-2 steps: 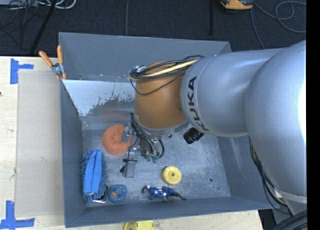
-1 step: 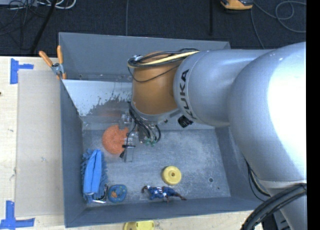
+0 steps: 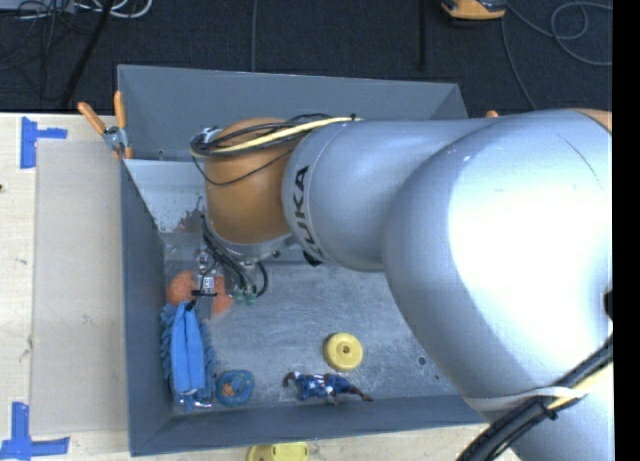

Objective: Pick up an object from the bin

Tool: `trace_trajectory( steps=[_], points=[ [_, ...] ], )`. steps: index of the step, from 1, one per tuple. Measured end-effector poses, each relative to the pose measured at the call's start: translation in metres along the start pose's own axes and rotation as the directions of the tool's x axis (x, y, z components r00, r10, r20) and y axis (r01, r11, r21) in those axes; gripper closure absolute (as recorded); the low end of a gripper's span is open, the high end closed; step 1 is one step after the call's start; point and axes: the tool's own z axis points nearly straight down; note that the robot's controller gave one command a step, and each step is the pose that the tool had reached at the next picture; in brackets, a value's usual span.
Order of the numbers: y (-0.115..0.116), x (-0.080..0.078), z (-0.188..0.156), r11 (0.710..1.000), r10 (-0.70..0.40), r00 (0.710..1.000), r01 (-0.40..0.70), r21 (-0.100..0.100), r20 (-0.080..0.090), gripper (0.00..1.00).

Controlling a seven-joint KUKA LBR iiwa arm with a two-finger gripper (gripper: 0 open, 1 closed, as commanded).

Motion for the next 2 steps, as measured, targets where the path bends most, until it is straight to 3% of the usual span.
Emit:
trace_trajectory(
  steps=[1,2],
  points=[
    [0.0,0.0,0.0,1.0,0.001,1.0,-0.001,0.0,0.0,1.0],
    [-0.016,0.005,-0.054,1.0,-0.015,1.0,0.015,0.007,-0.015,1.0]
  ],
)
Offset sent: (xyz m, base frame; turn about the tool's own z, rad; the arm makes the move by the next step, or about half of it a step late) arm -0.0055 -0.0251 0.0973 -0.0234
